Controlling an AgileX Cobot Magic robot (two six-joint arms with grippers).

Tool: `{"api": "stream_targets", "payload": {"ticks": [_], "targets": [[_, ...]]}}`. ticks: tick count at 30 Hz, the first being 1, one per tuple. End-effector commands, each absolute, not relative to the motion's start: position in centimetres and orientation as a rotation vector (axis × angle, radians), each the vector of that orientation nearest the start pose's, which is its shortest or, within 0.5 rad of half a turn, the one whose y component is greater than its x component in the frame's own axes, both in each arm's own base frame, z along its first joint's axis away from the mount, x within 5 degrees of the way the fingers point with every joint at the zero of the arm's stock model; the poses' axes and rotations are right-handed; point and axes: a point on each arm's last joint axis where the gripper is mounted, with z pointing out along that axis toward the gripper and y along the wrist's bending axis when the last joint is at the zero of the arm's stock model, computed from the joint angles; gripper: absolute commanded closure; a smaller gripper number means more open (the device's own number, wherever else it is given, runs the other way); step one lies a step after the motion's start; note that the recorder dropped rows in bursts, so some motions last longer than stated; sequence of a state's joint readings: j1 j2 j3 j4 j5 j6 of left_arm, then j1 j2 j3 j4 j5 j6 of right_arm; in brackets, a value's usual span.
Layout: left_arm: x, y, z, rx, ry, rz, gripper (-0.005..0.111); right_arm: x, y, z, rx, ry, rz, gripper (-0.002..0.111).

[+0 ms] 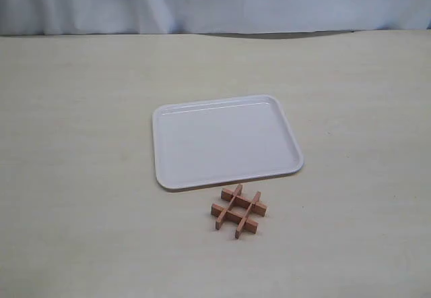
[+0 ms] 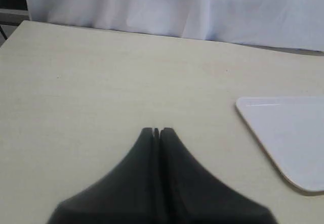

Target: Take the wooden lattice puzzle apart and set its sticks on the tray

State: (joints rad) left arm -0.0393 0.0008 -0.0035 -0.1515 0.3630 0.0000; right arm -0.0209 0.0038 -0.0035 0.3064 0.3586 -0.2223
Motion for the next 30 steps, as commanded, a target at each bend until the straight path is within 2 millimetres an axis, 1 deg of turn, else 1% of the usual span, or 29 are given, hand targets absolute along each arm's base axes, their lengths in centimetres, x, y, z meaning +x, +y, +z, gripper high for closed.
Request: {"api": "stream_targets", "payload": {"ticks": [1, 6, 10, 12, 16, 21, 24, 26, 30], "targets": [[5.3, -0.7, 18.2, -0.045, 1.837, -0.173, 0.107, 5.4, 0.8, 18.3, 0.012, 1.827, 0.123, 0.104], [5.3, -0.7, 18.2, -0.045, 1.834, -0.172, 0.107, 5.4, 0.8, 18.3, 0.012, 1.827, 0.123, 0.104], [5.5, -0.6, 19.1, -0.052, 1.735, -0.167, 0.107, 5.4, 0.8, 18.3, 0.012, 1.827, 0.123, 0.104], [5.6, -0.5, 19.9, -0.059, 1.639, -0.162, 0.107, 5.4, 0.8, 18.3, 0.012, 1.827, 0.123, 0.104], [5.5, -0.1, 22.3, -0.077, 1.377, -0.147, 0.107, 5.4, 0.8, 18.3, 0.012, 1.827, 0.123, 0.104], [4.3, 0.4, 25.3, -0.099, 1.018, -0.126, 0.107, 5.4, 0.8, 18.3, 0.012, 1.827, 0.123, 0.104], [3.4, 0.6, 26.5, -0.112, 0.848, -0.125, 0.107, 5.4, 0.8, 18.3, 0.012, 1.827, 0.123, 0.104], [3.1, 0.7, 26.9, -0.145, 0.789, -0.195, 0.107, 5.4, 0.8, 18.3, 0.012, 1.827, 0.123, 0.104], [2.6, 0.7, 27.3, -0.222, 0.706, -0.406, 0.107, 5.4, 0.8, 18.3, 0.012, 1.827, 0.123, 0.104]]}}
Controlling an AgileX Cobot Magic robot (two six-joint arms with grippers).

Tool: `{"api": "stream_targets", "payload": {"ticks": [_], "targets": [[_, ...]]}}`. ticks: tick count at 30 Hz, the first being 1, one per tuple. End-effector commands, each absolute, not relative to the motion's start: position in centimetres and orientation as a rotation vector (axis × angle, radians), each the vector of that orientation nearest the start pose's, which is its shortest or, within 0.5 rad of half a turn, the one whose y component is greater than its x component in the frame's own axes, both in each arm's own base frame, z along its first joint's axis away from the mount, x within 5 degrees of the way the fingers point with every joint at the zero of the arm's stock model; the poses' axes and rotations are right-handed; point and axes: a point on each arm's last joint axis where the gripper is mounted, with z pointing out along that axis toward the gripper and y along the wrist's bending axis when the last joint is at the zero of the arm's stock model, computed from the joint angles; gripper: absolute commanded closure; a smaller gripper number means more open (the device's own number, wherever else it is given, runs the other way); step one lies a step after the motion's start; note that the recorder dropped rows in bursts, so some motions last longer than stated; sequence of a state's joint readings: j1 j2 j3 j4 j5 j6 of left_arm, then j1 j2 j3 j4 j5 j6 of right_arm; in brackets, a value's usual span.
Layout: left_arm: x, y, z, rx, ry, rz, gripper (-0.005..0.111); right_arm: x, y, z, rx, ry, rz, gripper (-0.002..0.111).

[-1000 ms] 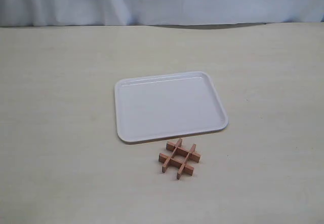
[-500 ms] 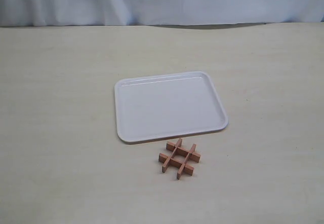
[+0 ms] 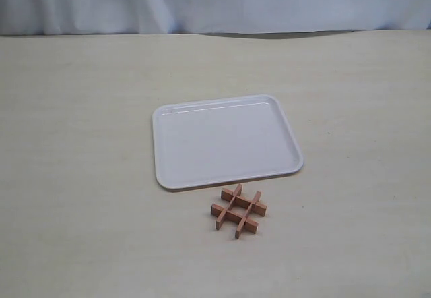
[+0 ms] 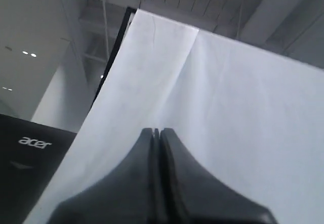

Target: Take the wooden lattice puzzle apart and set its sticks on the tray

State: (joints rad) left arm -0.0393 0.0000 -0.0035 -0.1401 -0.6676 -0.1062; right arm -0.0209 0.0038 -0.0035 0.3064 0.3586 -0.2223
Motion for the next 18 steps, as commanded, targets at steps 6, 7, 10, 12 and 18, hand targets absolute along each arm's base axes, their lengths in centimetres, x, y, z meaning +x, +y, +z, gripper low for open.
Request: {"api": "stream_targets", "payload": {"ticks": [6, 7, 10, 12, 18], "targets": [[2.7, 0.2, 27.3, -0.245, 0.709, -0.619, 0.107, 5.4, 0.8, 18.3, 0.012, 1.827, 0.123, 0.104], [2.8, 0.2, 27.1, -0.251, 0.734, -0.625, 0.107, 5.4, 0.8, 18.3, 0.012, 1.827, 0.123, 0.104], [2.9, -0.1, 28.7, -0.24, 0.838, -0.603, 0.107, 5.4, 0.8, 18.3, 0.012, 1.827, 0.123, 0.104], [3.0, -0.3, 30.7, -0.184, 0.904, -0.513, 0.107, 5.4, 0.8, 18.3, 0.012, 1.827, 0.123, 0.104], [7.3, -0.9, 35.7, -0.043, 1.205, -0.253, 0.107, 5.4, 0.8, 18.3, 0.012, 1.827, 0.123, 0.104]]}}
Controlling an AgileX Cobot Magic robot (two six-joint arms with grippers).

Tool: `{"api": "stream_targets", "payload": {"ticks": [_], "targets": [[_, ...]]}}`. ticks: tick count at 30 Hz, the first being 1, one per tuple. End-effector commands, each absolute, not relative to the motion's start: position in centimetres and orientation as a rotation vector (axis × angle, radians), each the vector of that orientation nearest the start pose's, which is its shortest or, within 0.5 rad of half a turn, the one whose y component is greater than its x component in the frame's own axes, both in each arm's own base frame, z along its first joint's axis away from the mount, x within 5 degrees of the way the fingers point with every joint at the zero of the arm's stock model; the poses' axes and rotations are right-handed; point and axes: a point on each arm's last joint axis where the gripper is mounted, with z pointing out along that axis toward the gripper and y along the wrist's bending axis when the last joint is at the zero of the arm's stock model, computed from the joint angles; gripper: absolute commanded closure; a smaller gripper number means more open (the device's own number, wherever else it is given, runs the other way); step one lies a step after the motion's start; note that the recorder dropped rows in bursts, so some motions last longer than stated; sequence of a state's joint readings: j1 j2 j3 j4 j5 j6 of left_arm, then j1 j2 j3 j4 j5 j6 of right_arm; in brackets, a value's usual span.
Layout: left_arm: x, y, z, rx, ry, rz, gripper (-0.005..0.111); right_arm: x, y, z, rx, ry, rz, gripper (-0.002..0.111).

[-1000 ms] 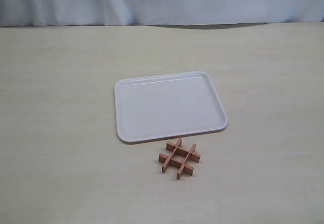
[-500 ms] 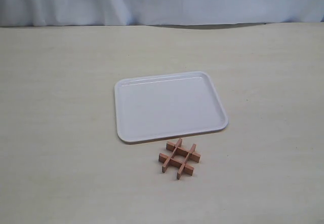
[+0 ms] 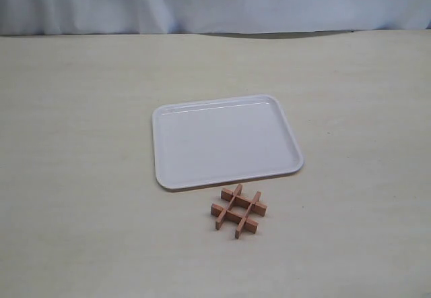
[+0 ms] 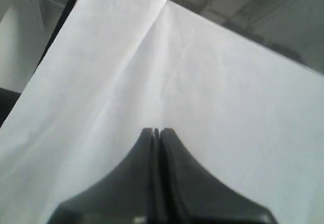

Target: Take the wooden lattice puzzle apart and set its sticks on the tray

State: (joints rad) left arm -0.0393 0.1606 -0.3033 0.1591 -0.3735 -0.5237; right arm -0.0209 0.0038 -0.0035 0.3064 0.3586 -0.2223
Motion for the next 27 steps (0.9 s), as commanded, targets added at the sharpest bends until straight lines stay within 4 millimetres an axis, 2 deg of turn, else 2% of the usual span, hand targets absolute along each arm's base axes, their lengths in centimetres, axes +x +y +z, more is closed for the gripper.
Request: {"api": "stream_targets", "payload": {"ticks": [1, 4, 8, 10, 12, 15, 20, 25, 27], "targets": [[8.7, -0.8, 36.0, -0.049, 1.297, -0.212, 0.107, 5.4, 0.8, 18.3, 0.012, 1.827, 0.123, 0.104], [13.5, -0.2, 35.2, -0.073, 1.632, -0.06, 0.107, 5.4, 0.8, 18.3, 0.012, 1.827, 0.123, 0.104], [18.8, 0.6, 31.6, -0.055, 2.148, 0.146, 0.107, 5.4, 0.8, 18.3, 0.012, 1.827, 0.123, 0.104], [20.9, 0.3, 29.7, -0.016, 2.381, 0.148, 0.107, 5.4, 0.8, 18.3, 0.012, 1.827, 0.123, 0.104], [22.3, -0.5, 28.2, 0.063, 2.527, 0.067, 0.107, 5.4, 0.8, 18.3, 0.012, 1.827, 0.123, 0.104], [23.2, -1.8, 26.7, 0.145, 2.609, -0.014, 0.107, 5.4, 0.8, 18.3, 0.012, 1.827, 0.123, 0.104], [23.3, -4.2, 26.1, 0.277, 2.618, -0.042, 0.107, 5.4, 0.8, 18.3, 0.012, 1.827, 0.123, 0.104], [22.5, -9.4, 24.8, 0.519, 2.644, -0.124, 0.107, 5.4, 0.8, 18.3, 0.012, 1.827, 0.123, 0.104], [21.9, -12.1, 23.7, 0.647, 2.663, -0.15, 0.107, 5.4, 0.8, 18.3, 0.012, 1.827, 0.123, 0.104]]}}
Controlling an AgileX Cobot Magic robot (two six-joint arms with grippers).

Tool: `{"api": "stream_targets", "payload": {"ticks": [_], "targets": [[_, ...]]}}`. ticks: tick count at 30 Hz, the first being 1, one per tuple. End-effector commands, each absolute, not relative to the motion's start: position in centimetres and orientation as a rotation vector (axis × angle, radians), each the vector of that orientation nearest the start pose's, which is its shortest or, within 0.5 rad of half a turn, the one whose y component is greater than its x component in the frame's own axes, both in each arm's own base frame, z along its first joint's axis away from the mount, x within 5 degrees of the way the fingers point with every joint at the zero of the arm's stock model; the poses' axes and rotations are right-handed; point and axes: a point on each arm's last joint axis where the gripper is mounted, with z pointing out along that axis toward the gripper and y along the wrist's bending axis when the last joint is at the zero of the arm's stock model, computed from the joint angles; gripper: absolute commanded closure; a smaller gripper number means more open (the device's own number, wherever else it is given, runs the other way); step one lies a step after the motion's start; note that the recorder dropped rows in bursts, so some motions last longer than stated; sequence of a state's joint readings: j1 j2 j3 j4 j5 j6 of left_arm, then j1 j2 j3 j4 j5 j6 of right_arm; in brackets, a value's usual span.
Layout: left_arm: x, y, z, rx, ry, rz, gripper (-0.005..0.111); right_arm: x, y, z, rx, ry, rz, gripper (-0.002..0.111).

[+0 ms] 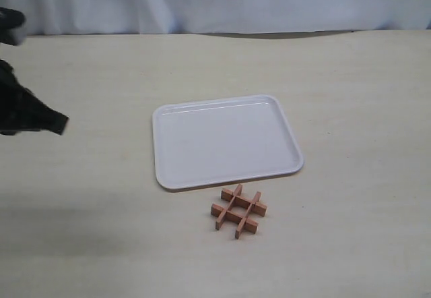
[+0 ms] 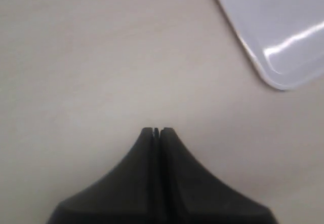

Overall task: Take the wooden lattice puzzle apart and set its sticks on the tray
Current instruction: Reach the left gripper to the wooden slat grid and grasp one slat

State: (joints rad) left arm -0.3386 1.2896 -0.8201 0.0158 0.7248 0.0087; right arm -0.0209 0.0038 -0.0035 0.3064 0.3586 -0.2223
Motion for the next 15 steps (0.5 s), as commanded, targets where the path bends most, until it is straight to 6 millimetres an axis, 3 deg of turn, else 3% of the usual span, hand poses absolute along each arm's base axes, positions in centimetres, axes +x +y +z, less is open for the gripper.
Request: {"api": "stream_targets", "payload": {"ticks": [1, 10, 15], "targets": [[21.5, -13.4, 23.1, 0.708, 2.667, -0.156, 0.107, 5.4, 0.8, 18.3, 0.012, 1.827, 0.123, 0.104], [18.5, -25.7, 16.3, 1.158, 2.67, -0.078, 0.107, 5.4, 0.8, 18.3, 0.012, 1.827, 0.123, 0.104], [17.7, -29.8, 14.4, 1.303, 2.637, -0.044, 0.107, 5.4, 0.8, 18.3, 0.012, 1.827, 0.123, 0.104]]}}
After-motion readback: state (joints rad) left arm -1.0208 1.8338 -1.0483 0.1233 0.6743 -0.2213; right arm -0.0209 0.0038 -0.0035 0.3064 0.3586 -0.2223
